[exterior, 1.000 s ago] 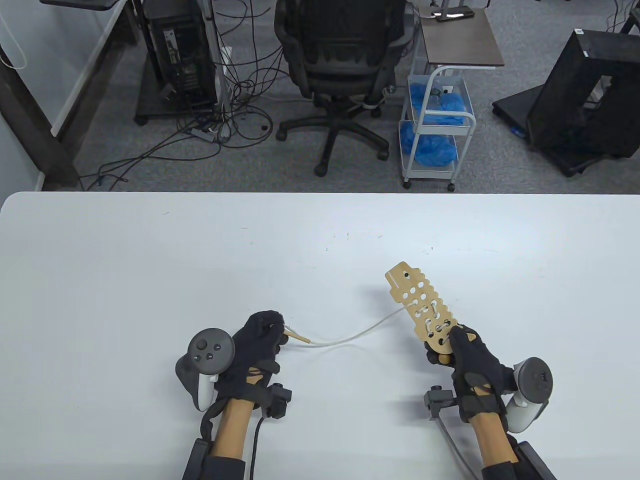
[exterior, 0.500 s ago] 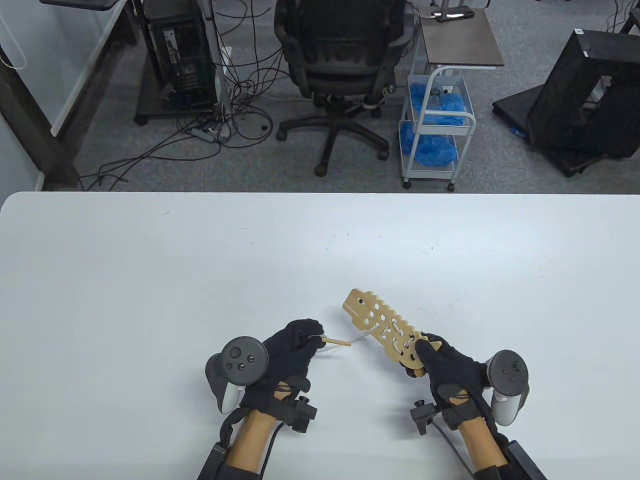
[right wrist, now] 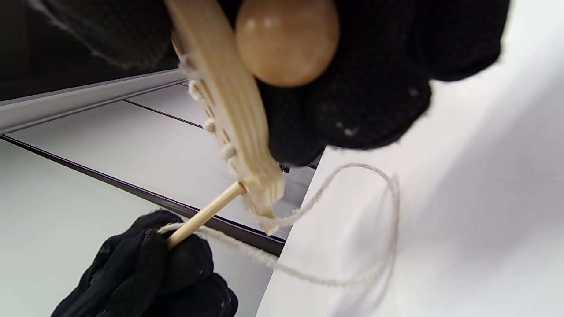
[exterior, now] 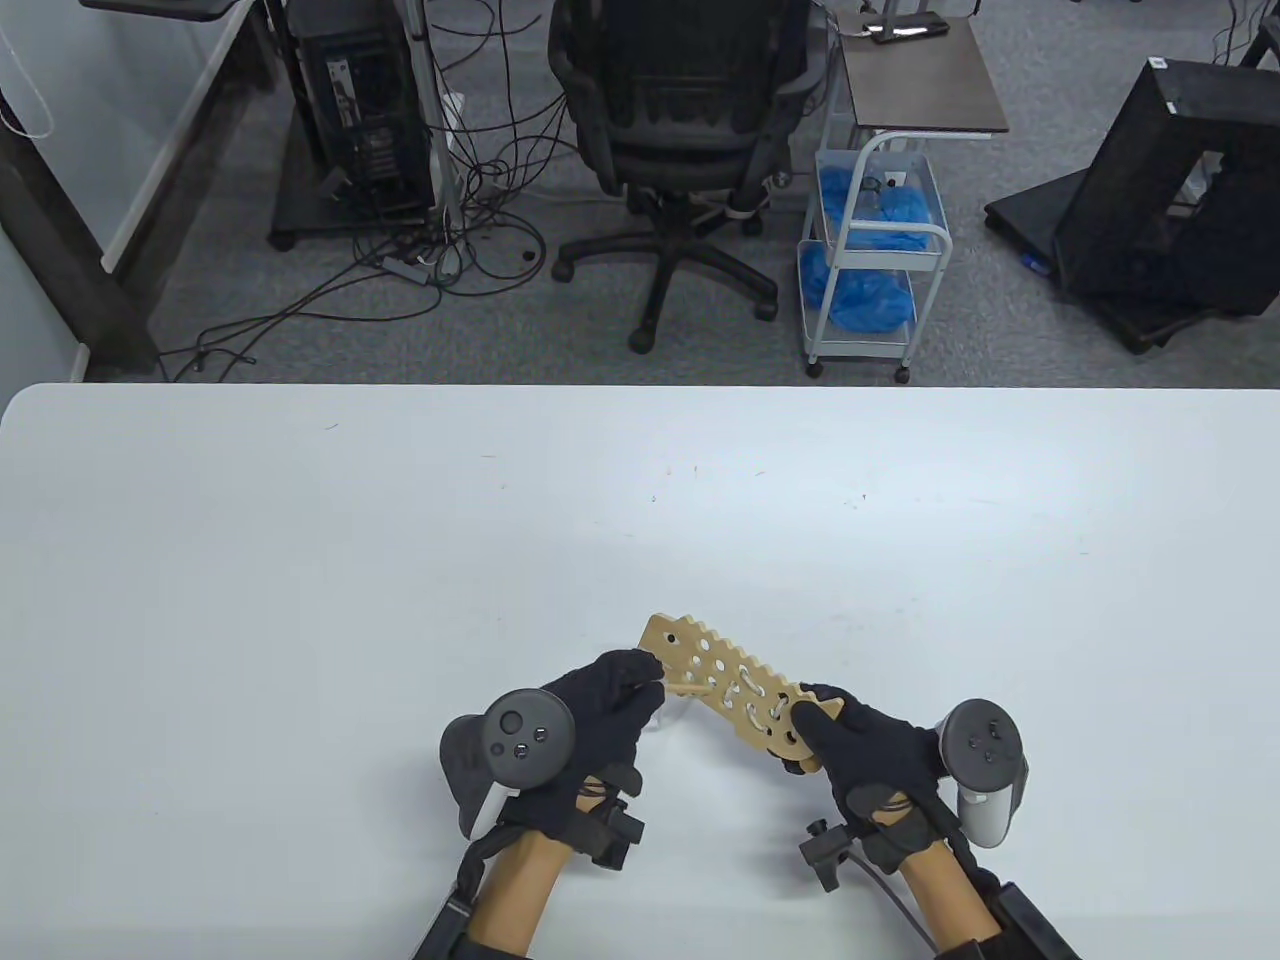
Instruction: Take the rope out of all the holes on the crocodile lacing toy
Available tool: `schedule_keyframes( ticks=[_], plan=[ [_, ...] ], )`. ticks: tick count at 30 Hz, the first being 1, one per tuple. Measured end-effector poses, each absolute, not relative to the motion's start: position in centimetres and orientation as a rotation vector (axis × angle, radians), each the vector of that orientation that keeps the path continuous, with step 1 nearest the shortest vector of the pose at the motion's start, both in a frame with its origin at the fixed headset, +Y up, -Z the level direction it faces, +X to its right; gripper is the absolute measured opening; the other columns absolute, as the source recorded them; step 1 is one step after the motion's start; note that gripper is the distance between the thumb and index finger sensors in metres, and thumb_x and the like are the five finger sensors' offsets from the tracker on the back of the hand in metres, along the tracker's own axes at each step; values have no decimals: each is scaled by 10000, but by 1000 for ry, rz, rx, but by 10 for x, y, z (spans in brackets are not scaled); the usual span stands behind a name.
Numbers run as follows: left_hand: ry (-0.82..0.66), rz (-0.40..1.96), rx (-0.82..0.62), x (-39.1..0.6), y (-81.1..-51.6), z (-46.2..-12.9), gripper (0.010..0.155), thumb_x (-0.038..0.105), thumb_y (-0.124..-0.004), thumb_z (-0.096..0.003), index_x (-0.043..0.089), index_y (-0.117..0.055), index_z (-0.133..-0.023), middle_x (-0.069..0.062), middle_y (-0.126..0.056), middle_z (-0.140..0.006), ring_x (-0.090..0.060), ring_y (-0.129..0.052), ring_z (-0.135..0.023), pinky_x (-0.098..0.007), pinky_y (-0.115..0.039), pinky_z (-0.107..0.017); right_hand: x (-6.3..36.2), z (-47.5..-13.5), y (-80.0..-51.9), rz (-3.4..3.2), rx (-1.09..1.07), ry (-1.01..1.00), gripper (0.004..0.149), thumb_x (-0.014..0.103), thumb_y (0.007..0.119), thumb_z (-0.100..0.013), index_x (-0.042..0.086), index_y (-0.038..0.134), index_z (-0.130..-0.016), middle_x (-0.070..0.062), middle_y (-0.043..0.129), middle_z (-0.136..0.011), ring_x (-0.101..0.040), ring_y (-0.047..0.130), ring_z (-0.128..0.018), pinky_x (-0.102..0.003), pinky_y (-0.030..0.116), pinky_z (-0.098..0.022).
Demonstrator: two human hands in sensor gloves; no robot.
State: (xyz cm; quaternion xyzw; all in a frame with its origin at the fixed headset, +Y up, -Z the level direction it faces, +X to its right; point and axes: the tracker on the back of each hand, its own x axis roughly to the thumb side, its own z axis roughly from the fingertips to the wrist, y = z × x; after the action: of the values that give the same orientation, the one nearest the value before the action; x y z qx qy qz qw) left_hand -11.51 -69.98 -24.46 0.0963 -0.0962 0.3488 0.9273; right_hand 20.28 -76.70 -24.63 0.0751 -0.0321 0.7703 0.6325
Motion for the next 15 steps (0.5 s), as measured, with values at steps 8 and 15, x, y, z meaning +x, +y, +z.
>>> schedule_keyframes(
  ticks=[8, 15],
  plan=[
    [-264, 610, 226, -102, -696, -239, 416, 441, -841, -460, 342, -839, -864, 61, -1051, -679, -134, -1033, -568, -563, -772, -626, 199, -246, -767, 1754, 192, -57, 498, 390, 808, -437, 10, 846, -756, -247, 1003, -561, -392, 990, -384, -626, 762, -399],
    [-294, 616, 211, -99, -697, -239, 420, 423, -819, -470, 357, -865, -882, 57, -1056, -697, -148, -1034, -587, -567, -770, -626, 200, -246, -767, 1738, 193, -54, 498, 392, 808, -436, 15, 845, -759, -245, 1003, -565, -390, 989, -389, -624, 763, -401]
  ],
)
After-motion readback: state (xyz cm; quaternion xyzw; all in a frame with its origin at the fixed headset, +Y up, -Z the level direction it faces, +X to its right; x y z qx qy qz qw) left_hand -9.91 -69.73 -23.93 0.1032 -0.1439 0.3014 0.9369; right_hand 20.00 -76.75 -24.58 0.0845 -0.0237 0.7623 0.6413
